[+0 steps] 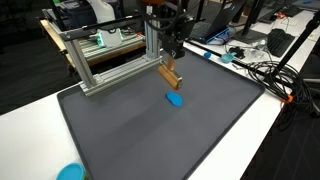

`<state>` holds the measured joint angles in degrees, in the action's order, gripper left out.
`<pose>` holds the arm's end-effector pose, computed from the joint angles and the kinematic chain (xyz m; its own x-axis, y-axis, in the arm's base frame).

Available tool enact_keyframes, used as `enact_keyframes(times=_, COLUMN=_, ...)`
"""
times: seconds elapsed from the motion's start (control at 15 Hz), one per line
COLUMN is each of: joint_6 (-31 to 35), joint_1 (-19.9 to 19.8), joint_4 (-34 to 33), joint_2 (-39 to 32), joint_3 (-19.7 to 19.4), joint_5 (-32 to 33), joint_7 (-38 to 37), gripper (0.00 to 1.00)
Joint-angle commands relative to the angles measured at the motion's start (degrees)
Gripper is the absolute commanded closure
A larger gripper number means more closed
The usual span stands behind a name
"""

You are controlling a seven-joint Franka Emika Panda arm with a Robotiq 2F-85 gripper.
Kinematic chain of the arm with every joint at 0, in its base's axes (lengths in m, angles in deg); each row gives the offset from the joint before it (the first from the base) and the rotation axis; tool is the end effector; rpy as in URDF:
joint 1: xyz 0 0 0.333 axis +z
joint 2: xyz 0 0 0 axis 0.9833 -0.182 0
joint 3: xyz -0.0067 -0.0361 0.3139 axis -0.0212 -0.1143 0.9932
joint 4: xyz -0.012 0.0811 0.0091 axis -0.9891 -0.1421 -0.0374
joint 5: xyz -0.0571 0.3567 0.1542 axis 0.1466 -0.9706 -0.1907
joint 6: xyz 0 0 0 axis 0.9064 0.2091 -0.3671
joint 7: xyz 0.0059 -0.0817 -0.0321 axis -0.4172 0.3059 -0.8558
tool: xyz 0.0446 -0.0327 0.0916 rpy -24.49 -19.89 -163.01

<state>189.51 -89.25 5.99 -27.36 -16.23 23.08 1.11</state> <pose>0.6559 -0.0847 0.4236 0.1860 0.9820 0.0317 0.9824 -0.1853 -0.0232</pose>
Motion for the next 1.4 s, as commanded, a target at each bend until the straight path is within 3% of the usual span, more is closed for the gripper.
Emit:
enact_keyframes(times=0.0, joint_6=-1.0, joint_1=-3.8, joint_4=2.3, joint_2=1.6, joint_3=0.7, joint_5=-7.8, joint_7=14.0, gripper=0.78)
enact_keyframes(times=0.07, joint_6=-4.0, joint_1=-4.2, joint_4=0.8, joint_2=0.6, joint_3=0.8, joint_5=-10.3, joint_7=16.0, gripper=0.78)
enact_keyframes(times=0.13, joint_6=-1.4, joint_1=-2.3, joint_4=0.7, joint_2=-0.1, joint_3=-1.1, joint_5=-6.5, joint_7=11.5, gripper=0.53)
enact_keyframes(times=0.33, joint_6=-3.2, joint_1=-2.7, joint_4=0.7, joint_2=-0.1, joint_3=-1.0, joint_5=-8.9, joint_7=14.7, gripper=0.53)
enact_keyframes(times=0.4, joint_6=-3.2, joint_1=-2.7, joint_4=0.7, joint_2=-0.1, joint_3=-0.9, joint_5=-9.0, joint_7=14.8, gripper=0.78)
enact_keyframes(times=1.0, joint_6=9.3, joint_1=-2.5, joint_4=4.0, joint_2=-4.3, joint_3=-0.5, joint_5=-8.0, joint_7=18.7, gripper=0.78)
enact_keyframes(times=1.2, joint_6=8.5, joint_1=-2.0, joint_4=5.2, joint_2=-4.8, joint_3=-0.7, joint_5=-6.2, joint_7=19.0, gripper=0.78)
enact_keyframes(times=1.27, joint_6=8.6, joint_1=-2.4, joint_4=3.8, joint_2=-5.8, joint_3=-0.6, joint_5=-7.5, joint_7=17.8, gripper=0.53)
enact_keyframes(times=1.33, joint_6=8.6, joint_1=-2.3, joint_4=4.2, joint_2=-5.9, joint_3=-0.6, joint_5=-7.4, joint_7=18.0, gripper=0.53)
